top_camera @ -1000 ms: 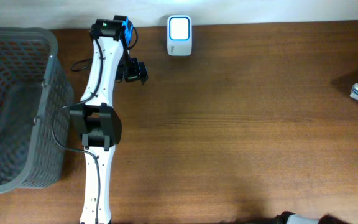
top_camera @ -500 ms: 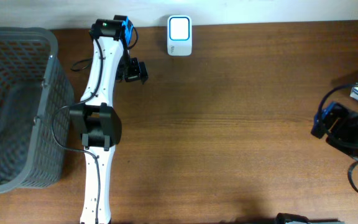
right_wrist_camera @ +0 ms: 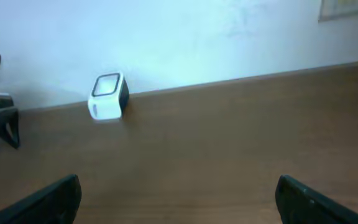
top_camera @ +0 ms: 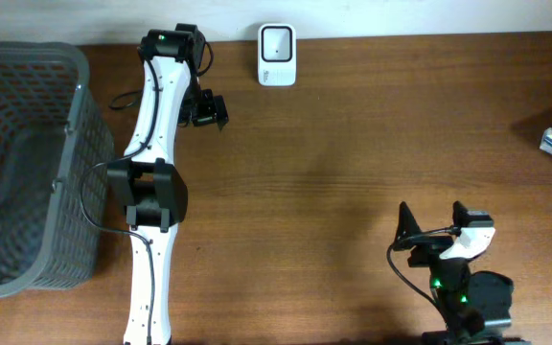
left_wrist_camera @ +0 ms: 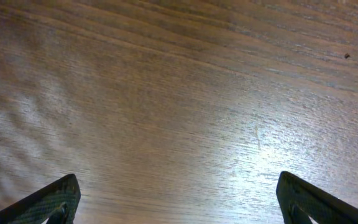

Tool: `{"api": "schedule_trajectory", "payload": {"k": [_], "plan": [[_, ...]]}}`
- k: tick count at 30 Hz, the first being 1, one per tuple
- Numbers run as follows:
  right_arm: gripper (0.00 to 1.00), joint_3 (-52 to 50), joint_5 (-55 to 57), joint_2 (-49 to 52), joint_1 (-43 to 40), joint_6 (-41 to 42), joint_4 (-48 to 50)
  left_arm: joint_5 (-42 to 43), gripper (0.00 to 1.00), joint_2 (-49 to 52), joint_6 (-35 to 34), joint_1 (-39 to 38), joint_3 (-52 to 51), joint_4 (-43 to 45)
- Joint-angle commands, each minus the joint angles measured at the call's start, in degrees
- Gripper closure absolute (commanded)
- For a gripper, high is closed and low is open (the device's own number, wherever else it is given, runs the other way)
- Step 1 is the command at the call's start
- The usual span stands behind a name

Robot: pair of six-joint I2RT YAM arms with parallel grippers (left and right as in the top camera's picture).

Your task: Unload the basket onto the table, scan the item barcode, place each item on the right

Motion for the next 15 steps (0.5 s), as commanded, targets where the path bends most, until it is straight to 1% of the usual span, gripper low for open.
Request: {"api": "schedule_trajectory", "payload": {"k": [1,3,7,10,12,15], "plan": [[0.01,-3.56,-0.07,-4.00,0.42,0.63,3.52,-0.39,0.01,-2.12,-0.76,0.00,-0.02,-0.04],[0.02,-4.81,0.35,-5.33,0.42,0.63,5.16,-0.39,0.01,-2.12,-0.76,0.00,-0.02,-0.04],[0.02,-9.49,1.51,-6.54,0.42,0.68,13.25,-0.39,0.01,-2.12,-0.74,0.00,-0.02,-0.04],[0.02,-9.49,3.65,-6.54,0.39,0.66,11.15,-0.39,0.01,-2.12,-0.76,0.00,-0.02,-0.04],[0.02,-9.49,3.58,-6.54,0.42,0.61,4.17,-0.39,0.01,-2.12,-0.76,0.00,-0.02,-0.04],[0.02,-9.49,3.19,-6.54,0.39,0.61,4.66,-0.39,0.01,-2.12,-0.76,0.00,-0.02,-0.04]]}}
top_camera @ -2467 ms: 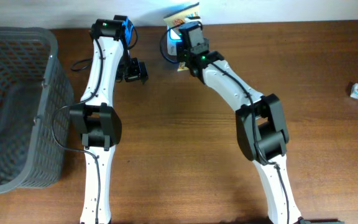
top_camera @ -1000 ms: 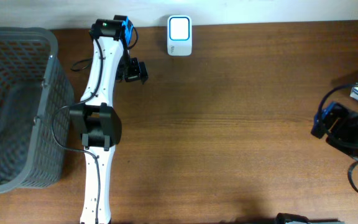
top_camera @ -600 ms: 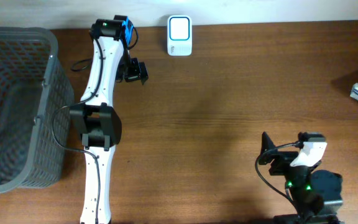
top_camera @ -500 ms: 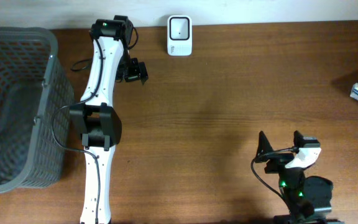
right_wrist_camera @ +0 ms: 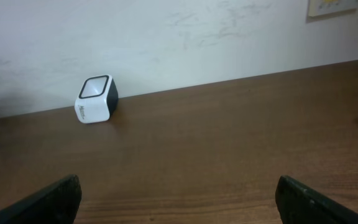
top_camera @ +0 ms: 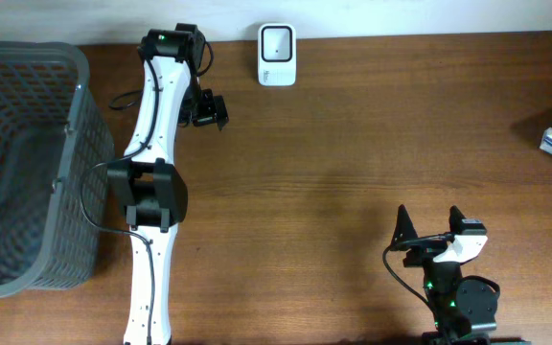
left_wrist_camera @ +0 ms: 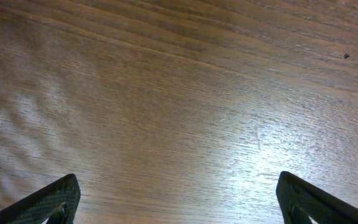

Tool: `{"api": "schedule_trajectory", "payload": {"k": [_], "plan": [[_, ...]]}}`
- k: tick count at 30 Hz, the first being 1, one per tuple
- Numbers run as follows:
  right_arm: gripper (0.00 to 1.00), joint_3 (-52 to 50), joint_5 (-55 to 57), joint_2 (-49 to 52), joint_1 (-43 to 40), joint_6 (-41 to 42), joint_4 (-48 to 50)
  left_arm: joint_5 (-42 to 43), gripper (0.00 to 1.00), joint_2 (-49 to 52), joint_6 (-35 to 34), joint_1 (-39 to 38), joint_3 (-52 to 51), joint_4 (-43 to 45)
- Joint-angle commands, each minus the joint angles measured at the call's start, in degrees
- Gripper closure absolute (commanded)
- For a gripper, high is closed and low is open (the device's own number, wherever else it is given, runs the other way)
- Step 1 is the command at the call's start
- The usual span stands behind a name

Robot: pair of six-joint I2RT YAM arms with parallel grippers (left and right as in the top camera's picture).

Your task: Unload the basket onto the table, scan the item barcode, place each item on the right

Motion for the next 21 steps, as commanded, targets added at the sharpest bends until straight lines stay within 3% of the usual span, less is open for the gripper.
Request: {"api": "schedule_trajectory", "payload": {"k": [1,13,17,18,19,21], "plan": [[0.02,-0.44,0.74,-0.48,0.42,0.59,-0.20,-0.39,0.01,-2.12,-0.79,0.00,-0.02,-0.07],[0.02,-0.44,0.74,-0.48,0.42,0.59,-0.20,-0.39,0.01,-2.03,-0.79,-0.13,-0.02,-0.07],[0.02,-0.44,0.74,-0.48,0.42,0.59,-0.20,-1.86,0.01,-10.99,0.98,-2.97,-1.16,-0.22],[0.02,-0.44,0.74,-0.48,0.39,0.59,-0.20,-4.39,0.01,-14.97,0.98,-4.48,-3.54,0.92],[0.02,-0.44,0.74,-0.48,0.39,0.59,-0.20,-9.11,0.01,-25.31,4.09,-8.00,-14.75,8.50],[0.02,-0.44,0.74,-0.48,0.39,0.59,-0.20,-9.20,0.01,-39.89,11.69,-12.13,-36.87,24.74]]}}
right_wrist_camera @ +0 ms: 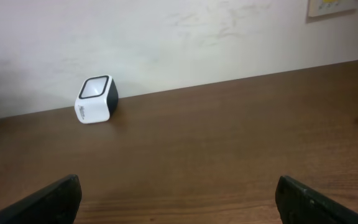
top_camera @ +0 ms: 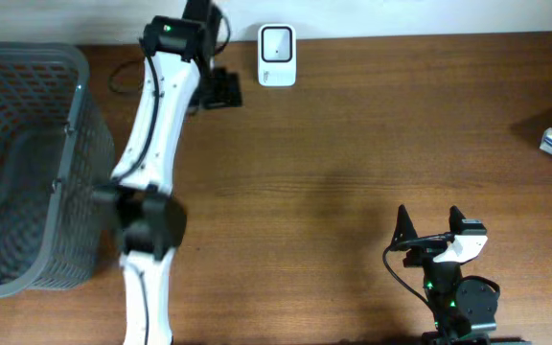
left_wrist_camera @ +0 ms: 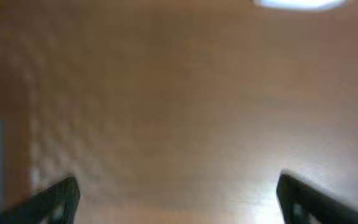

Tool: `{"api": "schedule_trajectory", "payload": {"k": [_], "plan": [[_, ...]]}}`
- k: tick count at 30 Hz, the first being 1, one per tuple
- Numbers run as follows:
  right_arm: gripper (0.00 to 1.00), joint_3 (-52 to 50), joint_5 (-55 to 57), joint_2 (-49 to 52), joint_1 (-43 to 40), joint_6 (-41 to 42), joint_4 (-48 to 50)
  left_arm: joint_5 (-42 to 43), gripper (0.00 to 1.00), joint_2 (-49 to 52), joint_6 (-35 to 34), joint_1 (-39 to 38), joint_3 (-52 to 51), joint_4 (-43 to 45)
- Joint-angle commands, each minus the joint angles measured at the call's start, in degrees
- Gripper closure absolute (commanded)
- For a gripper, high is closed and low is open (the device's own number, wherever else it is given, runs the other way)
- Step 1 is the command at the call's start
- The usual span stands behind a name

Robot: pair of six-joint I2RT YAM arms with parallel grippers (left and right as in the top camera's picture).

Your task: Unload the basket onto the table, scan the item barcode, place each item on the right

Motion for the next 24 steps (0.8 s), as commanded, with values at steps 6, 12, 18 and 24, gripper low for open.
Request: {"api": "schedule_trajectory", "payload": {"k": [6,12,18,24], "plan": [[0.02,-0.42,0.74,-0.42,0.39,0.63,-0.24,-2.43,0.01,-49.51,15.10,-8.55,-74.55,41.27],[0.02,-0.42,0.74,-0.42,0.39,0.63,-0.24,-3.10,0.01,-97.07,16.20,-6.27,-114.01,61.72],[0.02,-0.42,0.74,-0.42,0.39,0.63,-0.24,0.35,0.01,-123.49,16.15,3.76,-132.06,72.87],[0.02,-0.42,0.74,-0.42,0.39,0.63,-0.24,-1.64,0.01,-129.22,14.82,7.34,-137.35,78.66]]}}
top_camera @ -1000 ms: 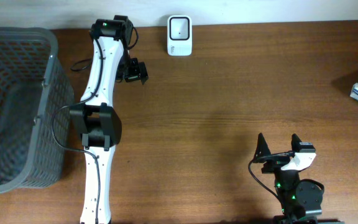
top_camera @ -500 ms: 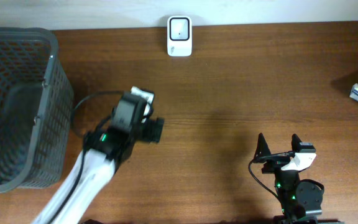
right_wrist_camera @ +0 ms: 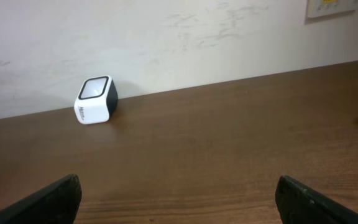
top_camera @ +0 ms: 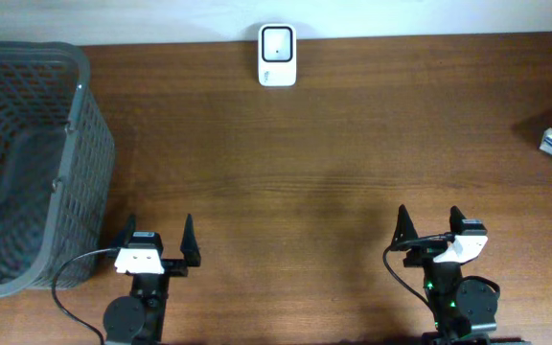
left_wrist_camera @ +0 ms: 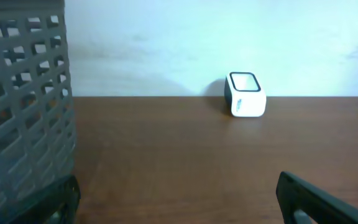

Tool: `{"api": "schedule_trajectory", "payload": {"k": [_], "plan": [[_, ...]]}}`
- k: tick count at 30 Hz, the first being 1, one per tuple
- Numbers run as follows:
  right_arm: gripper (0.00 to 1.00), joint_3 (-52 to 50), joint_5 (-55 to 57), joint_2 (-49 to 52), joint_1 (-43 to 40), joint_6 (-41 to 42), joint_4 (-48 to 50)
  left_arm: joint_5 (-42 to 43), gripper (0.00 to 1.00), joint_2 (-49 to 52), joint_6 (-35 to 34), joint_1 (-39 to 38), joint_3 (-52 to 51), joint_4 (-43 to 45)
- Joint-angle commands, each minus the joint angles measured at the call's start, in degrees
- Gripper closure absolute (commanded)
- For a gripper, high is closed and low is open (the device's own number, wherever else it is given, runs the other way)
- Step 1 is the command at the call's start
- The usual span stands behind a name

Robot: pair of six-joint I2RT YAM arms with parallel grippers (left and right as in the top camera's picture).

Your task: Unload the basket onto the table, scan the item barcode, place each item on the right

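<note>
A white barcode scanner (top_camera: 277, 55) with a dark window stands at the table's far edge, also in the left wrist view (left_wrist_camera: 246, 102) and the right wrist view (right_wrist_camera: 96, 99). A colourful item lies at the right edge, partly cut off. My left gripper (top_camera: 157, 251) sits folded at the near left, open and empty (left_wrist_camera: 178, 199). My right gripper (top_camera: 429, 225) sits at the near right, open and empty (right_wrist_camera: 178, 199). Both point toward the scanner from far off.
A grey mesh basket (top_camera: 29, 163) fills the left side of the table and shows beside the left gripper (left_wrist_camera: 23, 99). A white wall runs behind the table's far edge.
The left arm was stretched out with its gripper near the scanner at the far edge. Now it is folded at the near left, gripper open. The right arm has not moved.
The left arm reached far over the table, gripper open above bare wood left of the scanner, then closer to the far edge. The right arm drew slightly nearer early on and held there. Now both arms sit folded at the near edge, open and empty.
</note>
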Motion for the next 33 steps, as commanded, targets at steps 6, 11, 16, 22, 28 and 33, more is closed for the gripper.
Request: {"api": "schedule_trajectory", "payload": {"k": [6,11,16,22,28,33], "plan": [[0.02,-0.42,0.52,-0.37,0.35,0.61,-0.26,-0.04,0.01,-0.63,-3.21,2.89,-0.68,-2.23],[0.02,-0.42,0.52,-0.37,0.35,0.61,-0.26,-0.04,0.01,-0.63,-3.13,2.86,-0.68,-2.21],[0.02,-0.42,0.52,-0.37,0.35,0.61,-0.26,-0.02,0.01,-0.61,3.50,2.86,-0.68,-2.23],[0.02,-0.42,0.52,-0.37,0.37,0.61,-0.26,0.39,0.01,-0.61,3.50,2.86,-0.63,-2.21],[0.02,-0.42,0.52,-0.37,0.35,0.61,-0.26,0.39,0.01,-0.61,3.50,2.86,-0.63,-2.19],[0.02,-0.42,0.52,-0.37,0.35,0.61,-0.26,0.39,0.01,-0.61,3.50,2.86,-0.63,-2.19]]}}
